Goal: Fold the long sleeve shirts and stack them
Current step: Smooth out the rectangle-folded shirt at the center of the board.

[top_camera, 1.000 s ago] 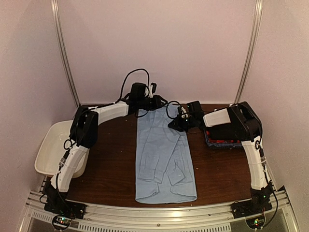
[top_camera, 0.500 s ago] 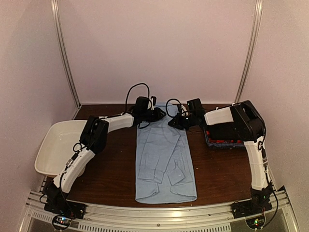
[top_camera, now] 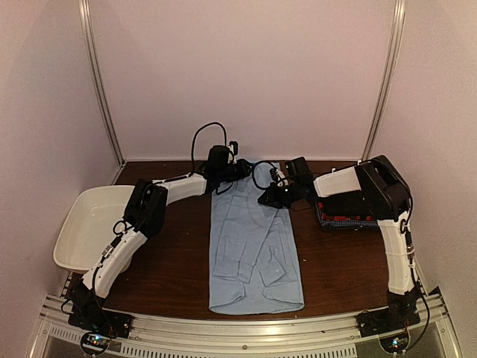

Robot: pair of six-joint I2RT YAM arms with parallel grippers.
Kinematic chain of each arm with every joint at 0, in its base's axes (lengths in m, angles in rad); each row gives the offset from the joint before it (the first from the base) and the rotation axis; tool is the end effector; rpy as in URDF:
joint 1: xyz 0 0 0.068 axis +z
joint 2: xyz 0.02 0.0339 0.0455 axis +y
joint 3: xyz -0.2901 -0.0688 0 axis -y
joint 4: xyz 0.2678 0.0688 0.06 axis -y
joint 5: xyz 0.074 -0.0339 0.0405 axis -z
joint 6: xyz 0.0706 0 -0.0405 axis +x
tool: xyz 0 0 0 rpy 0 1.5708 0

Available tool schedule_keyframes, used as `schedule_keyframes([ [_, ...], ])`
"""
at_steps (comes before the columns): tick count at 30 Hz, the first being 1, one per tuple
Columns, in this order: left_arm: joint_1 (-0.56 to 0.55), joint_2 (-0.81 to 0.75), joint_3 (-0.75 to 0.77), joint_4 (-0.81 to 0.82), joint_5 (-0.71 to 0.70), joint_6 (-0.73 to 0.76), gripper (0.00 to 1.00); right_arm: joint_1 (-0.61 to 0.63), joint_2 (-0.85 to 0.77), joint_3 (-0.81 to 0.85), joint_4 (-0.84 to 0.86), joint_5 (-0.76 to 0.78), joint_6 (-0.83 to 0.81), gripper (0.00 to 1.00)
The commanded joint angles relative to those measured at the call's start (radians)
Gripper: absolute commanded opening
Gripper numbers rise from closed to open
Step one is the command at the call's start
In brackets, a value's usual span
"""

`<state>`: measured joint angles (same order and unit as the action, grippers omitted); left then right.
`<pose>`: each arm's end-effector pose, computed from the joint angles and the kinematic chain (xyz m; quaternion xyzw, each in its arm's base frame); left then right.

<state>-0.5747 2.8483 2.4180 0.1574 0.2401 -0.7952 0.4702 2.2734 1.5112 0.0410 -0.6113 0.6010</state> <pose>0.5813 -0.3965 0.1018 -0.0151 0.7941 -0.4535 0.4043 0.4645 0.2815 0.1063 -0.0670 0.8751 0.4364 0.1981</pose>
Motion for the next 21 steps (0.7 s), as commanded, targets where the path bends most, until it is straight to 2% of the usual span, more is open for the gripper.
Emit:
schedule_keyframes([
  [1, 0.009, 0.032, 0.034, 0.060, -0.015, -0.007, 0.22, 0.001, -0.061, -0.049, 0.003, 0.036, -0.010, 0.15],
  [13, 0.020, 0.057, 0.043, 0.045, -0.018, -0.029, 0.19, -0.038, -0.061, -0.166, 0.180, -0.082, 0.081, 0.15],
  [21, 0.031, 0.063, 0.079, 0.041, 0.007, -0.046, 0.19, -0.042, -0.065, -0.163, 0.197, -0.106, 0.082, 0.16],
])
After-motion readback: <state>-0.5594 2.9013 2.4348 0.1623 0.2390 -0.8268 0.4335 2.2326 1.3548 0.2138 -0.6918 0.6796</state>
